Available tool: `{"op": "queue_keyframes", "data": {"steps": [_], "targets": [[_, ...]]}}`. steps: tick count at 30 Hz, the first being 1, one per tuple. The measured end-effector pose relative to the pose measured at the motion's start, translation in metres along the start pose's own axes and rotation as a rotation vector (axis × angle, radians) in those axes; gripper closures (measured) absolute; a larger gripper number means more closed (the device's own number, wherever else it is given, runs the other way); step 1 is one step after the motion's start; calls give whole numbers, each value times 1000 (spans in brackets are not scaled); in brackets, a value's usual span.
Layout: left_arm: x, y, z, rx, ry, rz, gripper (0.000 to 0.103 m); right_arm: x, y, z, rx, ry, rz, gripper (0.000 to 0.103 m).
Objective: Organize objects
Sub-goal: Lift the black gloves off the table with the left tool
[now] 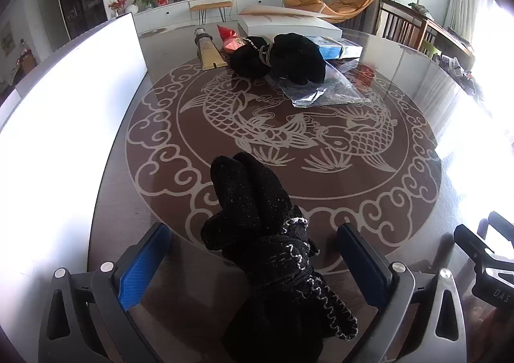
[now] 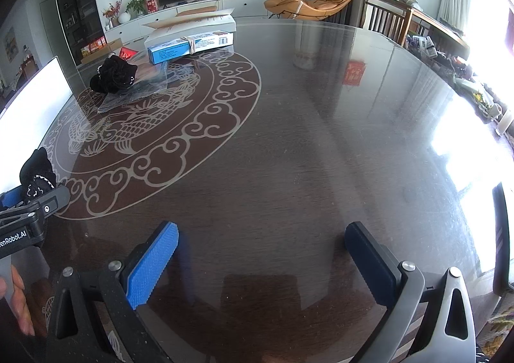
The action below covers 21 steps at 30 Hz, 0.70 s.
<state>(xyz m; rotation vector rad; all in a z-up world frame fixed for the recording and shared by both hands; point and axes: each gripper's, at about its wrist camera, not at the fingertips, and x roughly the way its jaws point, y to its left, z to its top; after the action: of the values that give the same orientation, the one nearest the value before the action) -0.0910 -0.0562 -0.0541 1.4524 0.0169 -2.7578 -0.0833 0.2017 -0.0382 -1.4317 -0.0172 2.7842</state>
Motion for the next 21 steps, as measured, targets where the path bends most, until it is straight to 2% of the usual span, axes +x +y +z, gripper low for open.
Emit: {"op": "queue_keyframes", "data": {"steps": [21], "targets": [[-1, -2, -2, -2, -3, 3, 0, 0, 0, 0, 0, 0, 0, 0]]}}
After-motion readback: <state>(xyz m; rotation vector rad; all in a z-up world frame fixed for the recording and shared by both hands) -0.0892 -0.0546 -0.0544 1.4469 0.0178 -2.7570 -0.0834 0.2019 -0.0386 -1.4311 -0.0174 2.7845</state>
